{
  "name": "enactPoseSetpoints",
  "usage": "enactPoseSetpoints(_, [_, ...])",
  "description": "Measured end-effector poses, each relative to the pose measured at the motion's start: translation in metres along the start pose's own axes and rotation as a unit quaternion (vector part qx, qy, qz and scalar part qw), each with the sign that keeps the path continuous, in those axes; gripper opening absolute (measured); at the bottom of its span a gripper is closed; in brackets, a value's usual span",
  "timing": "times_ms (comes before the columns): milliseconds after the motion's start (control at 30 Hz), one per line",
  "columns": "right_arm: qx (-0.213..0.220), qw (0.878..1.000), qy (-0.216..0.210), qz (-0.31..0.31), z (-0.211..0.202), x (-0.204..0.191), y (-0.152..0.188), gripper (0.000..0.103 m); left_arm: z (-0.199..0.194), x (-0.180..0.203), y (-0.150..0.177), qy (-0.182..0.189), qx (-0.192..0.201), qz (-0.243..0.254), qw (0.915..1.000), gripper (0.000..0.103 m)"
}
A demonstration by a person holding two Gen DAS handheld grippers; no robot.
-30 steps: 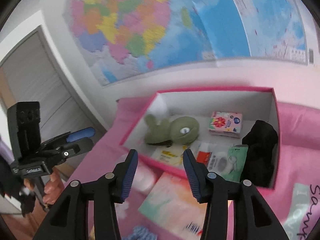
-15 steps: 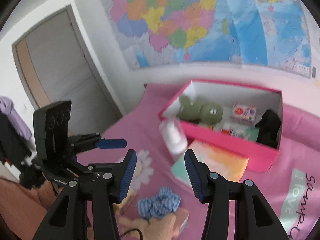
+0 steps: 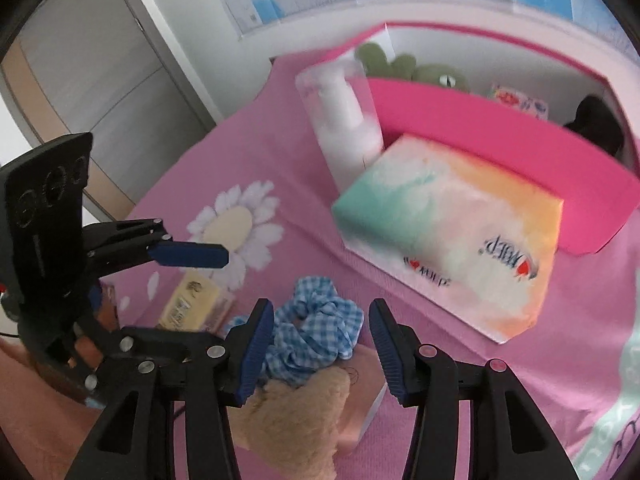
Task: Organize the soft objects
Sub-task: 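Reach the right gripper to the blue gingham scrunchie and grasp it, then carry the scrunchie into the pink box and open the right gripper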
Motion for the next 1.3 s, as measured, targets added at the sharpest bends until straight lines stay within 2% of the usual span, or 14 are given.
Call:
enactPoseSetpoints(100, [-0.010,1.000,-0.002,0.001,0.007,0.000,0.000,0.051,0.006,0.001,0.003,0.006,-0.011,-0.002,0.9999,0.064])
enactPoseSetpoints(267, [-0.030,1.000,-0.001,0.003,0.023,0.004,0.000,0.051,0.019,-0.001,0.006,0.015,-0.030,-0.006,0.9994,0.051])
enactPoseSetpoints(367, [-0.028,1.000,0.007,-0.005,0.028,0.005,0.001,0.049,0.023,-0.003,0.006,0.023,-0.033,-0.011,0.9991,0.048])
enactPoseSetpoints(433, [-0.025,1.000,0.009,-0.011,0.027,0.005,0.001,0.038,0.024,-0.004,0.004,0.029,-0.033,-0.013,0.9989,0.048])
enactPoseSetpoints(467, [-0.025,1.000,0.007,-0.011,0.027,0.005,0.001,0.028,0.025,-0.005,0.004,0.030,-0.034,-0.014,0.9989,0.048])
enactPoseSetpoints(500, [-0.022,1.000,0.005,-0.012,0.026,0.005,0.002,0.022,0.027,-0.006,0.003,0.030,-0.035,-0.015,0.9988,0.048])
enactPoseSetpoints(600, [-0.012,1.000,0.007,-0.027,0.021,0.000,0.002,0.013,0.032,-0.003,0.003,0.032,-0.040,-0.015,0.9986,0.048])
enactPoseSetpoints(767, [0.028,0.999,0.003,-0.028,-0.002,-0.009,-0.002,0.011,0.026,0.006,-0.004,0.046,-0.023,-0.004,0.9987,0.048])
enactPoseSetpoints(1000, [0.089,0.996,-0.013,-0.013,-0.049,-0.013,-0.019,0.011,0.009,0.024,-0.035,0.064,0.022,0.022,0.9974,0.047])
enactPoseSetpoints(1133, [0.122,0.992,-0.014,-0.012,-0.074,-0.013,-0.031,0.011,-0.001,0.031,-0.058,0.070,0.046,0.033,0.9959,0.036])
enactPoseSetpoints(1300, [0.153,0.988,-0.002,-0.009,-0.091,-0.006,-0.048,0.011,-0.008,0.038,-0.087,0.058,0.068,0.049,0.9948,0.031])
Point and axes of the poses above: each gripper's, at about its wrist camera, not at the fingertips, and z roughly the way its jaws point, x to its right, y to its underside, the point moved 4 cm from there along z, roughly the way its jaws point, and after that the axes turned 1 degree about -y, right-handed, at the moved point
